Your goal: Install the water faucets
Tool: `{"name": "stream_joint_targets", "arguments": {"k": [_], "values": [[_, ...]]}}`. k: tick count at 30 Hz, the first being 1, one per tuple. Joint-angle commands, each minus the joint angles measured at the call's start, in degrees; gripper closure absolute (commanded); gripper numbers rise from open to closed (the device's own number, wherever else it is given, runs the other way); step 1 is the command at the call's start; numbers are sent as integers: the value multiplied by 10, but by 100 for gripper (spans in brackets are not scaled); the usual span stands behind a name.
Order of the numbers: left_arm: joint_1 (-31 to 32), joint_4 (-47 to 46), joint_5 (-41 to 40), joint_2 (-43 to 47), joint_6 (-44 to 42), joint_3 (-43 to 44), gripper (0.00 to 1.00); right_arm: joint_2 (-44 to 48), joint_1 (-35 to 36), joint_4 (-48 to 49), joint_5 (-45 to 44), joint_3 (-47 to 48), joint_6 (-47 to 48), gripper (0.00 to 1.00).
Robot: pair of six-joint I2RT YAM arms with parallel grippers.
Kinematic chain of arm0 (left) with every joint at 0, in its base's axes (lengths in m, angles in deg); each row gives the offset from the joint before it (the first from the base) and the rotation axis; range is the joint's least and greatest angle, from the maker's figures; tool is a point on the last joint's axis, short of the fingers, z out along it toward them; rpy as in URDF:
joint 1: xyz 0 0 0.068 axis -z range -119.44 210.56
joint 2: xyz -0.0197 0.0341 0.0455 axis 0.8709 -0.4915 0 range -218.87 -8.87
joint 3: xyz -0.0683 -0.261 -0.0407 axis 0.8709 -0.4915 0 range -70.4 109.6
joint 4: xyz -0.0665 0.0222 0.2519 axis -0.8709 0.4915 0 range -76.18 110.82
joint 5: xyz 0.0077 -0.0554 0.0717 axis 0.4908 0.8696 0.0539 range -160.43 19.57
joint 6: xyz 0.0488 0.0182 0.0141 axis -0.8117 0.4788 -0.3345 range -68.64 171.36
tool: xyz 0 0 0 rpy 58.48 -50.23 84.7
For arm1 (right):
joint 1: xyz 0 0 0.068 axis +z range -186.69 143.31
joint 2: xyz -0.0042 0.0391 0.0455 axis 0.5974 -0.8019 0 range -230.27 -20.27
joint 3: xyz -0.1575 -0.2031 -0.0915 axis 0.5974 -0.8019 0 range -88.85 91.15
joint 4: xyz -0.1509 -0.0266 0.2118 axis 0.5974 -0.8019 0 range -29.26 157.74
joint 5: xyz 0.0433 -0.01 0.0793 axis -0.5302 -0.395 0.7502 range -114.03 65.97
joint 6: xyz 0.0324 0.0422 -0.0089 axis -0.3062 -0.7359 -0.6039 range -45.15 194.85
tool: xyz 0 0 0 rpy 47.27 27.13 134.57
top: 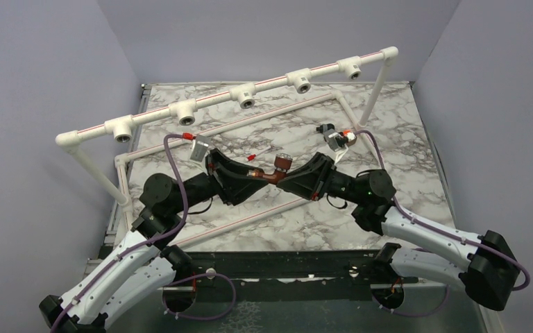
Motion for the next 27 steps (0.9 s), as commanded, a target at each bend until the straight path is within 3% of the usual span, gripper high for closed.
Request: {"name": "stream_joint_targets", "arguments": {"k": [1,4,7,18,27], "values": [[2,27,-20,4,-21,10,36,36,-1,-24,-26,11,38,99],[2,67,-39,0,-47,34,15,63,-1,-91,-41,25,82,99],[2,108,-69,-6,-74,63,5,92,-1,-175,-62,48,139,99],[2,264,-173,-94,-192,236,1,143,-2,-501,-247,181,403,99],[2,320,-281,-185,-286,388,1,144,-1,-572,-424,216,546,99]]}}
